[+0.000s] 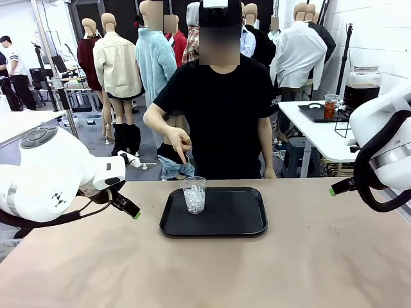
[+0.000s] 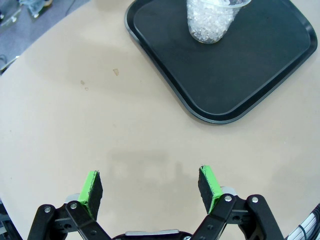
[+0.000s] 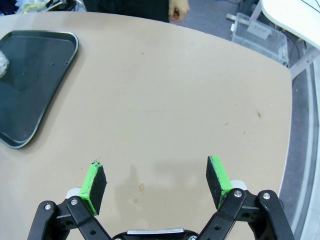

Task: Pour the drink into the iced cup.
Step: Pick up the iced cup indicated by the human and present it to them.

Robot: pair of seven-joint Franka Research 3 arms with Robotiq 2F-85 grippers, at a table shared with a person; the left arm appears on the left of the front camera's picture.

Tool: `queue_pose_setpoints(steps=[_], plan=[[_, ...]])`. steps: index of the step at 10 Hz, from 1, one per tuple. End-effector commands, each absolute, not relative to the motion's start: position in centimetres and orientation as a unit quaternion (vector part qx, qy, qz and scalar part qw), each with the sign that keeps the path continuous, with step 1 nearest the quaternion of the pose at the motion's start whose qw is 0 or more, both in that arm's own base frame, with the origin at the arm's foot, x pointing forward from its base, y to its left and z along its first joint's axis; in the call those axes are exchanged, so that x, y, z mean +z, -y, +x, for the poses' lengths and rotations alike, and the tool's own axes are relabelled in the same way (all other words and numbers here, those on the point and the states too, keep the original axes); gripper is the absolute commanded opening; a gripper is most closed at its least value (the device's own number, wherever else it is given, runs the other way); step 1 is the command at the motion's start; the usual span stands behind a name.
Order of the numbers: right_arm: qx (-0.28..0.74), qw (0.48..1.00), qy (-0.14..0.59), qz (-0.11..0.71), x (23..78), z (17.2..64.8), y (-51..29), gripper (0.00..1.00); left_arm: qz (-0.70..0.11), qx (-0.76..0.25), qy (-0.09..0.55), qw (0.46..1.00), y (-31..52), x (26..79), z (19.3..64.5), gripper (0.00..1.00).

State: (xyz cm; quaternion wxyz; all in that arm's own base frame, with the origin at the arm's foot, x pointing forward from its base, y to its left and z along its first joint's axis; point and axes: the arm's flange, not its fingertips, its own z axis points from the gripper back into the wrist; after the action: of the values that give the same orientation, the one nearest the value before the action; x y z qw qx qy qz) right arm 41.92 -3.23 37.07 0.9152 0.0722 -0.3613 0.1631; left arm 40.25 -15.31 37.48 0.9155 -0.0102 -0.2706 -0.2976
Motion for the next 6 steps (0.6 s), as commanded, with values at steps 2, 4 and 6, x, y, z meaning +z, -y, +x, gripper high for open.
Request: queue_pose_setpoints(steps=[2, 4, 6], plan=[[0.162, 0.913, 0.368, 0.074, 36.81, 41.71, 3.38, 1.0, -0.011, -0.296, 0.271, 0.916, 15.13, 37.53, 40.26, 1.0], [0.162, 0.913, 0.368, 0.074, 36.81, 41.71, 3.38, 1.0, -0.011, -0.296, 0.271, 0.916, 15.13, 37.53, 40.26, 1.0], [0.162, 0.913, 0.368, 0.074, 36.81, 41.71, 3.38, 1.0, -0.011, -0.296, 0.271, 0.916, 15.13, 37.53, 40.26, 1.0]])
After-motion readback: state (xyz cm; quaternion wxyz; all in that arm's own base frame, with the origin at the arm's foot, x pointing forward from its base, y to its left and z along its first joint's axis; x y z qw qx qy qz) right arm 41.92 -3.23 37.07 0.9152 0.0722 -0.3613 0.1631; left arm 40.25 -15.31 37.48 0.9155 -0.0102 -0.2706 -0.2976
